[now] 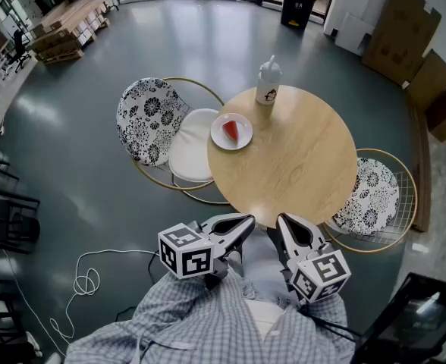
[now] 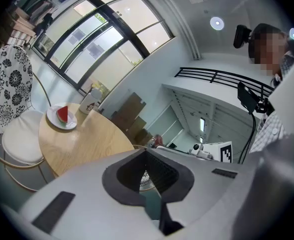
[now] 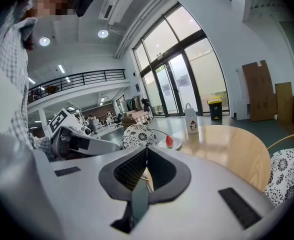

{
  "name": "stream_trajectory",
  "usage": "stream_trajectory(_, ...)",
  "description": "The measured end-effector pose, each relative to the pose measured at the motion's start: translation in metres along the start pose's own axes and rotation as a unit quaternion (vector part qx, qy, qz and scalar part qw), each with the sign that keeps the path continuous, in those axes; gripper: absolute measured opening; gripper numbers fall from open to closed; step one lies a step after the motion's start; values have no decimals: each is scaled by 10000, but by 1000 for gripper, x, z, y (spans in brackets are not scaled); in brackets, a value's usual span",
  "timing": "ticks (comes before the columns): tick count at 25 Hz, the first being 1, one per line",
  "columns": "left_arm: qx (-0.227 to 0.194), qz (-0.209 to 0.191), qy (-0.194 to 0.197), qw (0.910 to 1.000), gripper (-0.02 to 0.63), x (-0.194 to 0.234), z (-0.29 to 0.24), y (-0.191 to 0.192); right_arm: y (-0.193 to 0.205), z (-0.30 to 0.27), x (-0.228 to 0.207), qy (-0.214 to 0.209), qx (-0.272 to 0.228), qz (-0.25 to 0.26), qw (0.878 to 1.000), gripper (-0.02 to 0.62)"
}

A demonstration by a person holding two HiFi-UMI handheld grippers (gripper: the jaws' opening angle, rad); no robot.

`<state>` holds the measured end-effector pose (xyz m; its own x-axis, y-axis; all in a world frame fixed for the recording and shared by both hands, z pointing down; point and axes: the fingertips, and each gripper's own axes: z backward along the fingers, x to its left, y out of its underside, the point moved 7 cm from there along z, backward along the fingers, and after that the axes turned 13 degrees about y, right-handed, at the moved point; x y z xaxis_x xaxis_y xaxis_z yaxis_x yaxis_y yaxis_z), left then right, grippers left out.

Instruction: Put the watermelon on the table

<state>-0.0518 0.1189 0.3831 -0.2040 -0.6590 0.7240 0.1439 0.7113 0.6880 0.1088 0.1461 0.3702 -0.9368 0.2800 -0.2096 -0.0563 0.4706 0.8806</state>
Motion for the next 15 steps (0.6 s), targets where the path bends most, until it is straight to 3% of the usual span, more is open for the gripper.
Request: stream_trajectory(15, -104, 156, -160, 9997, 8, 8, 8, 1, 1, -13, 4, -213, 149, -91, 9996, 9)
